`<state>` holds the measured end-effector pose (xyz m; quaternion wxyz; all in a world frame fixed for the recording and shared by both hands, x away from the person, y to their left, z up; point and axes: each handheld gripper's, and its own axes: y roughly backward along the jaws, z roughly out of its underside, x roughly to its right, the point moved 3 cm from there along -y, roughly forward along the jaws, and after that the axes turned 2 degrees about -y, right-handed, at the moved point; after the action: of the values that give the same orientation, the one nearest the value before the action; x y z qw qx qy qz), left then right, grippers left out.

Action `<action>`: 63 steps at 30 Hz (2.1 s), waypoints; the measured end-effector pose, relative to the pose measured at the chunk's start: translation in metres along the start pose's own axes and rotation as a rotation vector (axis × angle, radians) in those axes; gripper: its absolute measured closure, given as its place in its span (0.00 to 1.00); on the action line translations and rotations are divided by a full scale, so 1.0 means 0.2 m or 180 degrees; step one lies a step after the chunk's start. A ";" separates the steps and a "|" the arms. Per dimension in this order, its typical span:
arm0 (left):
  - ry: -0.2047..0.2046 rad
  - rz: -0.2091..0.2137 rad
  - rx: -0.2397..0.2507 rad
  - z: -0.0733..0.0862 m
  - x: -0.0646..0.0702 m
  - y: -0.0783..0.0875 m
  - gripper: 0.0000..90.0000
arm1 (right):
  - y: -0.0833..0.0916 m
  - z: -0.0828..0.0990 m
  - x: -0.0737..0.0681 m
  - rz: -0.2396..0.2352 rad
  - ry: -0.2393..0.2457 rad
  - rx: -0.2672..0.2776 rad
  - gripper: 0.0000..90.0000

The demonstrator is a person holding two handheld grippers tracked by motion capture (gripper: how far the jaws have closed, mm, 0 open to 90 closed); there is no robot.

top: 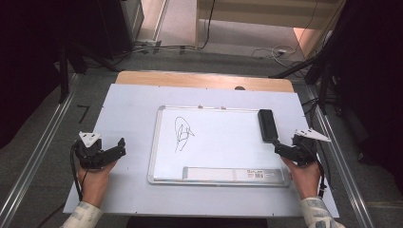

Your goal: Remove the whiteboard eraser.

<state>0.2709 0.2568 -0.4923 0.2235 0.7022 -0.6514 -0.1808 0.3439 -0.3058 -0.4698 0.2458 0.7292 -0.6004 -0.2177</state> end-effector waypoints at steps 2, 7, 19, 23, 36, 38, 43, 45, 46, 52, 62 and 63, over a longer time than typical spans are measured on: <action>0.0001 -0.0005 -0.0002 0.00 0.00 0.00 0.08 | -0.02 -0.02 -0.01 0.0011 -0.0005 0.0007 0.18; 0.0013 -0.0002 -0.0005 0.00 0.00 0.00 0.08 | -0.07 -0.05 -0.04 0.0032 0.0051 -0.0022 0.18; 0.0024 -0.0002 -0.0017 0.00 -0.01 0.00 0.08 | -0.17 -0.14 -0.09 0.0071 0.0053 -0.0025 0.18; 0.0036 -0.0004 -0.0009 0.00 -0.01 0.00 0.08 | -0.21 -0.16 -0.10 0.0094 0.0050 -0.0047 0.18; 0.0044 0.0001 -0.0018 0.00 -0.02 0.00 0.08 | -0.38 -0.21 -0.11 0.0237 0.0028 -0.0078 0.19; 0.0049 -0.0001 -0.0019 0.00 -0.02 0.00 0.08 | -0.42 -0.21 -0.11 0.0257 -0.0013 -0.0117 0.19; 0.0063 0.0002 -0.0013 0.00 -0.02 0.00 0.08 | -0.49 -0.22 -0.10 0.0321 -0.0020 -0.0171 0.19; 0.0066 -0.0001 -0.0012 0.00 -0.02 0.00 0.08 | -0.51 -0.23 -0.09 0.0344 -0.0031 -0.0218 0.20; 0.0063 -0.0002 -0.0020 0.00 -0.02 0.00 0.08 | -0.52 -0.22 -0.09 0.0339 -0.0036 -0.0236 0.20; 0.0055 -0.0001 -0.0033 0.01 -0.02 -0.01 0.08 | -0.55 -0.22 -0.08 0.0316 -0.0079 -0.0256 0.24; 0.0054 -0.0011 -0.0055 0.01 -0.02 -0.01 0.08 | -0.58 -0.21 -0.11 0.0253 -0.0108 -0.0287 0.36; 0.0054 -0.0010 -0.0056 0.01 -0.02 -0.01 0.08 | -0.58 -0.21 -0.11 0.0253 -0.0108 -0.0287 0.36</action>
<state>0.2707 0.2616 -0.4946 0.2350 0.7027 -0.6467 -0.1809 0.4545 -0.2628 -0.5085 0.2767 0.6891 -0.6225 -0.2469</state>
